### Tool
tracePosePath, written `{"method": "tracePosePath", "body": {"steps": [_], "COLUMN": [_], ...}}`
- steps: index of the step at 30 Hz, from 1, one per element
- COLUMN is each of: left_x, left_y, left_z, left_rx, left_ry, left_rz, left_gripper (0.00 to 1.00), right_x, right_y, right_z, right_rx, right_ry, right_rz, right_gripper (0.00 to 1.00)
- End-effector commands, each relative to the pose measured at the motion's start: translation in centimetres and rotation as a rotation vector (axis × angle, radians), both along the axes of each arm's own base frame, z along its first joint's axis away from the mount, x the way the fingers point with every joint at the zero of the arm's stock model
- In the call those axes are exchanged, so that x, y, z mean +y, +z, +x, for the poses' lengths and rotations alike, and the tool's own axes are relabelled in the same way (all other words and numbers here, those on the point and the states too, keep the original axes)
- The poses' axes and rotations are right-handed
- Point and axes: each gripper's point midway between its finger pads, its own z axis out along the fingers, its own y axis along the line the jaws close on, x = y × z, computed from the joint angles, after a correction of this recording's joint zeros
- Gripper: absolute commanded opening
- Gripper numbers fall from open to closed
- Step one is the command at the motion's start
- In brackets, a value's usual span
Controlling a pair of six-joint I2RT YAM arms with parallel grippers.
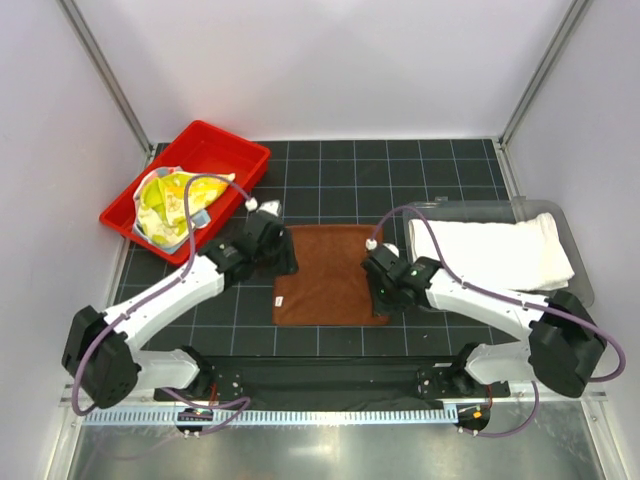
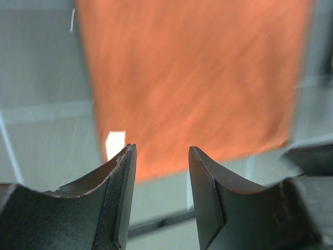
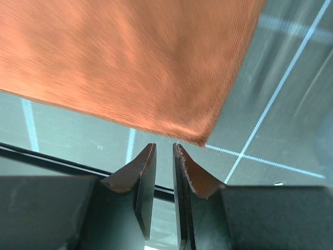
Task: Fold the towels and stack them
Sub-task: Fold the towel
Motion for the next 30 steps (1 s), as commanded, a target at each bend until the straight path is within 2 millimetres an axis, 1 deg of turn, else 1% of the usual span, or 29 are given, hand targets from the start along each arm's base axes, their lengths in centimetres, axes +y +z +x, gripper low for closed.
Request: {"method": "tracePosePath", "body": {"steps": [1, 2, 3, 4, 5, 6, 7, 8, 9, 10, 11, 12, 13, 14, 15, 16, 17, 18, 19, 20, 21, 22, 23, 24, 26, 27, 30], "left_x": [-1.4, -2.6, -2.6, -2.7, -3.4, -3.0, -3.2, -3.0, -2.6, -2.6, -2.5, -2.7, -2.3, -2.2, -2.6, -2.4, -2.2, -2.0, -1.6, -1.2, -0.9, -0.3, 0.0, 0.3, 0.8, 0.9, 1.0], "left_y": [1.9, 2.2, 2.2, 1.2, 2.1, 2.0, 2.0, 1.0, 1.4, 0.5, 0.2, 0.2, -0.2, -1.8, -1.4, -2.0, -3.6, -3.8, -4.5, -5.0, -6.0, -6.3, -6.7, -7.3, -7.4, -7.2, -5.8], "left_z": [5.1, 5.4, 6.5, 7.2, 8.0, 8.9, 9.2, 10.0, 11.1, 11.8, 12.3, 13.1, 13.8, 14.2, 14.8, 15.2, 15.6, 16.1, 16.5, 16.8, 17.0, 17.4, 17.6, 17.8, 18.0, 18.1, 18.7], "left_rx": [-0.128, -0.113, -0.106, -0.086, -0.096, -0.096, -0.088, -0.072, -0.088, -0.081, -0.08, -0.087, -0.083, -0.052, -0.06, -0.051, -0.024, -0.013, 0.001, 0.008, 0.032, 0.035, 0.041, 0.053, 0.065, 0.058, 0.018], "left_ry": [-0.056, -0.109, -0.126, -0.167, -0.219, -0.232, -0.267, -0.294, -0.285, -0.299, -0.3, -0.309, -0.299, -0.309, -0.32, -0.316, -0.317, -0.315, -0.309, -0.303, -0.298, -0.284, -0.276, -0.273, -0.273, -0.282, -0.313], "left_rz": [-0.001, -0.062, -0.086, -0.068, -0.091, -0.093, -0.099, -0.075, -0.079, -0.069, -0.075, -0.087, -0.081, -0.065, -0.071, -0.06, -0.038, -0.025, -0.005, 0.016, 0.031, 0.043, 0.05, 0.061, 0.068, 0.071, 0.076], "left_gripper": [0.48, 0.46, 0.45, 0.44, 0.43, 0.42, 0.4, 0.34, 0.3, 0.28, 0.28, 0.28, 0.27, 0.24, 0.23, 0.23, 0.23, 0.23, 0.22, 0.22, 0.22, 0.22, 0.22, 0.23, 0.25, 0.26, 0.31], "right_x": [1.1, 1.5, 2.4, 2.6, 3.4, 4.1, 4.2, 3.6, 3.8, 3.3, 3.3, 3.3, 3.2, 3.3, 3.2, 3.2, 3.3, 3.2, 3.2, 2.9, 2.9, 2.5, 2.2, 1.4, 0.8, 0.4, 0.7], "right_y": [4.1, 4.8, 6.2, 7.1, 8.0, 9.9, 9.8, 10.1, 11.3, 10.4, 10.1, 10.4, 10.0, 9.4, 9.0, 8.8, 8.3, 8.0, 7.7, 7.0, 6.5, 6.0, 4.9, 4.4, 3.1, 2.9, 3.0], "right_z": [3.9, 4.7, 6.2, 7.3, 8.0, 9.6, 10.6, 12.0, 13.5, 14.8, 15.6, 16.6, 17.2, 18.0, 18.5, 18.9, 19.7, 20.2, 20.6, 21.6, 22.0, 22.6, 23.1, 23.8, 24.4, 24.7, 25.1], "right_rx": [-0.135, -0.147, -0.174, -0.182, -0.19, -0.249, -0.247, -0.258, -0.293, -0.276, -0.274, -0.288, -0.285, -0.28, -0.287, -0.297, -0.306, -0.312, -0.314, -0.315, -0.308, -0.297, -0.265, -0.251, -0.222, -0.219, -0.227], "right_ry": [0.011, 0.024, 0.089, 0.11, 0.162, 0.21, 0.223, 0.202, 0.211, 0.194, 0.189, 0.181, 0.184, 0.183, 0.184, 0.194, 0.191, 0.201, 0.21, 0.2, 0.205, 0.202, 0.198, 0.18, 0.201, 0.208, 0.315], "right_rz": [-0.016, -0.008, -0.006, 0.011, 0.037, 0.044, 0.024, 0.009, 0.011, -0.006, -0.01, -0.014, -0.025, -0.037, -0.05, -0.06, -0.066, -0.077, -0.078, -0.082, -0.075, -0.078, -0.091, -0.108, -0.14, -0.146, -0.138], "right_gripper": [0.26, 0.28, 0.31, 0.32, 0.33, 0.34, 0.34, 0.34, 0.33, 0.31, 0.31, 0.29, 0.28, 0.27, 0.27, 0.27, 0.27, 0.27, 0.27, 0.27, 0.27, 0.27, 0.27, 0.27, 0.27, 0.27, 0.3]}}
